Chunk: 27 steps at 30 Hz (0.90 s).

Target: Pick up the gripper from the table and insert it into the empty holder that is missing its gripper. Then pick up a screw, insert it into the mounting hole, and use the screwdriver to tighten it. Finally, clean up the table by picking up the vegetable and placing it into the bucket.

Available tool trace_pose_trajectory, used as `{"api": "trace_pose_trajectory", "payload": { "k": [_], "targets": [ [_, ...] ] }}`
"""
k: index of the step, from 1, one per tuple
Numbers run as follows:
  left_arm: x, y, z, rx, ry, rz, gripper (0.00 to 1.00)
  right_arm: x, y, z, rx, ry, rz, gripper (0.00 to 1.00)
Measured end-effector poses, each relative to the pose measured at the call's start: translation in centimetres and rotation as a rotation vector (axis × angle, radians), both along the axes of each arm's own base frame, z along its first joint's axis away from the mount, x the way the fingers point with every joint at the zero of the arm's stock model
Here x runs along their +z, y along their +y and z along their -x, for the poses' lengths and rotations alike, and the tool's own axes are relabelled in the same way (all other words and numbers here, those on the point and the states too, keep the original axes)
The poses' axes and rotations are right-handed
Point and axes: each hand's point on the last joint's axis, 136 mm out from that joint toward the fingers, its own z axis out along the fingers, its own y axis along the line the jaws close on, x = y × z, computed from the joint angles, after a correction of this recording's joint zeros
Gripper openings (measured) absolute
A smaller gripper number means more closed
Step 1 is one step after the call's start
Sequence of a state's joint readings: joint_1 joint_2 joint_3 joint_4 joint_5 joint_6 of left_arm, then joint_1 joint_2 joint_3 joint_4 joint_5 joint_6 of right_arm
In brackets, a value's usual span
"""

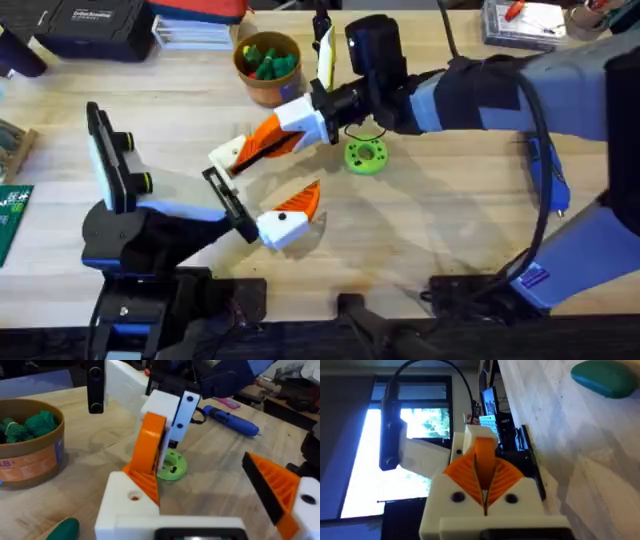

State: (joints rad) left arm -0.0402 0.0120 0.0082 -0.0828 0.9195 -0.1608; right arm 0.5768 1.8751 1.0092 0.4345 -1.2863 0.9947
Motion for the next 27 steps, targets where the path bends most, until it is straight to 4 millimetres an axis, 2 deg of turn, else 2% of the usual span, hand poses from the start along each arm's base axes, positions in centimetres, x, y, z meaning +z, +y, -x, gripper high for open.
{"api": "trace_pose_trajectory", "payload": {
  "k": [13,23,27],
  "targets": [
    [0.0,-0.01,0.01,-0.001,0.0,0.001,0.986,0.06,-0.06,-0.02,0.002,-0.005,-0.005,0.018],
    [0.01,-0.05,0.07,-0.005,-0.001,0.0,0.986,0.03,-0.22,-0.32,-0.007,-0.006,-0.003,0.164],
    [0.01,-0.5,0.68,-0.047,0.002,0.003,0.986,-0.08,-0.45,-0.97,-0.032,-0.015,0.001,0.27]
  ]
}}
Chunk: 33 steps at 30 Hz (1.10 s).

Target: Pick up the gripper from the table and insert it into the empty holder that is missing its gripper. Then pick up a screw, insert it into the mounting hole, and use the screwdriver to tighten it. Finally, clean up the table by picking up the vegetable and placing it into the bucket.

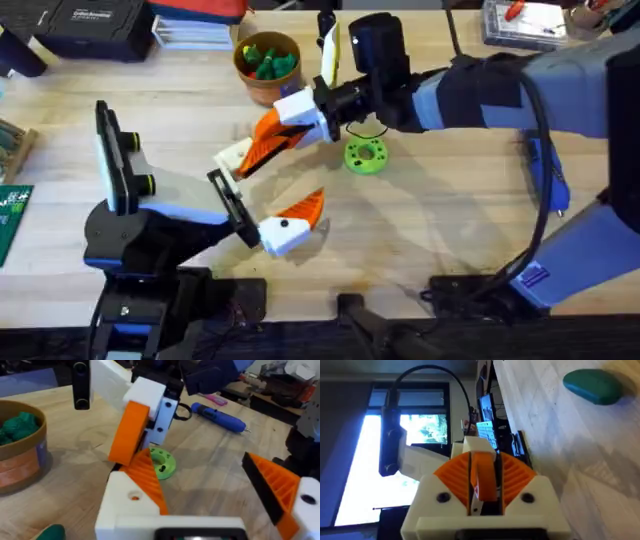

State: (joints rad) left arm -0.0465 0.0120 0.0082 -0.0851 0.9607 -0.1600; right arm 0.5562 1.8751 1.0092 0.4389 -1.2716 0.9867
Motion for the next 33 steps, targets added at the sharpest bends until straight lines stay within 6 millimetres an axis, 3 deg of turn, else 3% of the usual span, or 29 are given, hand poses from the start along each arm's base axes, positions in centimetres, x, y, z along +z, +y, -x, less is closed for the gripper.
{"api": "trace_pose_trajectory", "payload": {
  "k": [6,11,13,22,33],
  "targets": [
    [0.0,-0.3,0.5,-0.032,0.003,0.002,0.985,0.0,-0.7,-1.0,-0.031,-0.002,0.001,0.39],
    [0.0,-0.4,0.6,-0.042,0.003,0.003,0.985,-0.1,-0.7,-1.2,-0.037,-0.016,0.0,0.924],
    [0.0,-0.4,0.6,-0.042,0.003,0.002,0.985,-0.1,-0.7,-1.2,-0.036,-0.028,-0.004,0.987],
    [0.0,-0.4,0.6,-0.043,0.003,0.002,0.987,0.3,-0.9,-0.4,0.015,-0.061,-0.04,0.987],
    [0.0,-0.4,0.6,-0.043,0.003,0.002,0.985,0.4,-1.4,0.9,0.081,-0.01,-0.054,0.643]
  ]
}}
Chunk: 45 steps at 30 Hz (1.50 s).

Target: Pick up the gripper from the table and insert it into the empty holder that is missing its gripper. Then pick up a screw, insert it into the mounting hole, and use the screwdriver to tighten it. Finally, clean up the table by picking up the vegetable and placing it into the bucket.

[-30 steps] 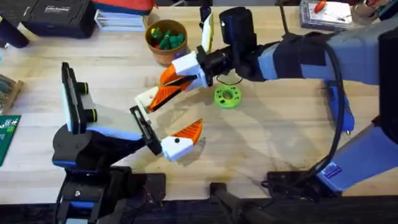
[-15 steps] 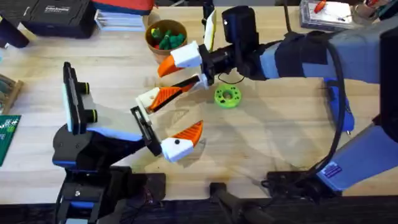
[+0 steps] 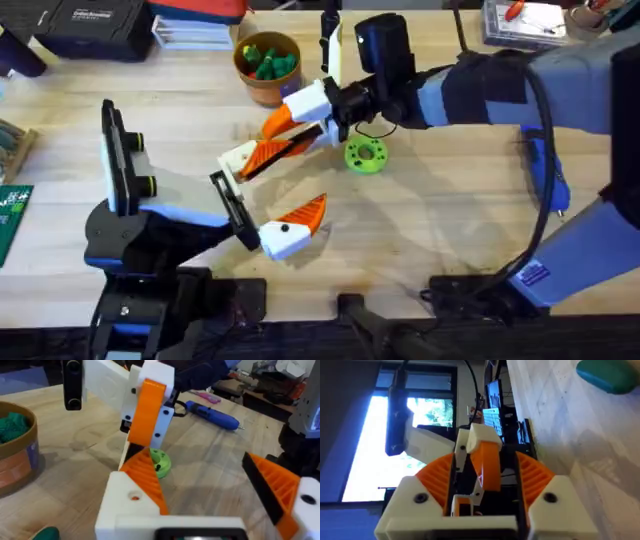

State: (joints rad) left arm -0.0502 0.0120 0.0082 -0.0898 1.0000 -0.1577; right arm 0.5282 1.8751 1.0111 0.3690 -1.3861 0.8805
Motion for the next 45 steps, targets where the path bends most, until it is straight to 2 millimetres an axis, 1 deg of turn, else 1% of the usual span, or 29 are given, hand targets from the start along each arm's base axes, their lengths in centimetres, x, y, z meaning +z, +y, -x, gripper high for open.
{"api": "trace_pose_trajectory", "payload": {
  "k": [3,6,8,9,14,16,18,20,21,45],
  "targets": [
    [0.0,0.0,0.0,0.0,0.0,0.0,0.985,0.0,0.0,0.1,0.002,0.003,0.001,0.537],
    [0.0,0.0,0.0,0.0,0.0,0.0,0.985,0.0,0.0,0.1,0.006,0.0,-0.002,0.389],
    [0.0,0.0,0.0,0.0,0.0,0.0,0.985,0.0,0.0,0.2,0.009,-0.002,-0.004,0.326],
    [0.0,0.0,0.0,0.0,0.0,0.0,0.985,0.0,0.0,0.3,0.011,-0.002,-0.005,0.306],
    [0.0,0.0,0.0,0.0,0.0,0.0,0.985,0.1,0.0,0.6,0.026,0.002,-0.011,0.314],
    [0.0,0.0,0.0,0.001,-0.001,0.0,0.985,0.1,0.1,0.7,0.03,0.001,-0.012,0.289],
    [0.0,0.0,0.0,0.002,-0.008,-0.003,0.985,0.1,0.2,0.8,0.033,0.003,-0.01,0.2],
    [0.1,0.1,-0.1,0.006,-0.016,-0.006,0.985,0.0,0.3,0.9,0.032,0.006,-0.005,0.066],
    [0.1,0.1,-0.1,0.008,-0.016,-0.007,0.985,0.0,0.3,0.9,0.03,0.006,-0.003,0.021],
    [0.0,0.7,-1.0,0.065,0.013,0.006,0.985,-0.9,1.7,-0.2,-0.054,-0.053,0.046,0.014]
  ]
}}
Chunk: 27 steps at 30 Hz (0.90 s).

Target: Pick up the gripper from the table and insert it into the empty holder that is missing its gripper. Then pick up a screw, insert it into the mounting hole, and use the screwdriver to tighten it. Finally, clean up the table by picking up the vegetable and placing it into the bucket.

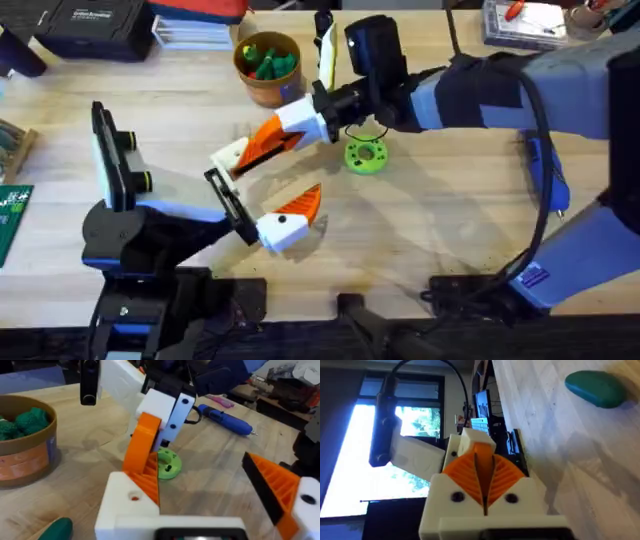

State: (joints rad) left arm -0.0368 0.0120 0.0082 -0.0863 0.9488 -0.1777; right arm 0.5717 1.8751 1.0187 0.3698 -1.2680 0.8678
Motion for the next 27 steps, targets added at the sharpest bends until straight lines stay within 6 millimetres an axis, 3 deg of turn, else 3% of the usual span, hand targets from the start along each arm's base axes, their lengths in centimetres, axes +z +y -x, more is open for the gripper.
{"api": "trace_pose_trajectory", "payload": {
  "k": [22,27],
  "targets": [
    [-0.04,0.22,-0.33,0.024,0.015,0.008,0.985,-0.13,0.48,-0.31,-0.026,-0.002,0.019,0.012],
    [-0.03,0.19,-0.29,0.021,0.014,0.008,0.986,-0.1,0.45,-0.29,-0.024,0.002,0.019,0.134]
  ]
}}
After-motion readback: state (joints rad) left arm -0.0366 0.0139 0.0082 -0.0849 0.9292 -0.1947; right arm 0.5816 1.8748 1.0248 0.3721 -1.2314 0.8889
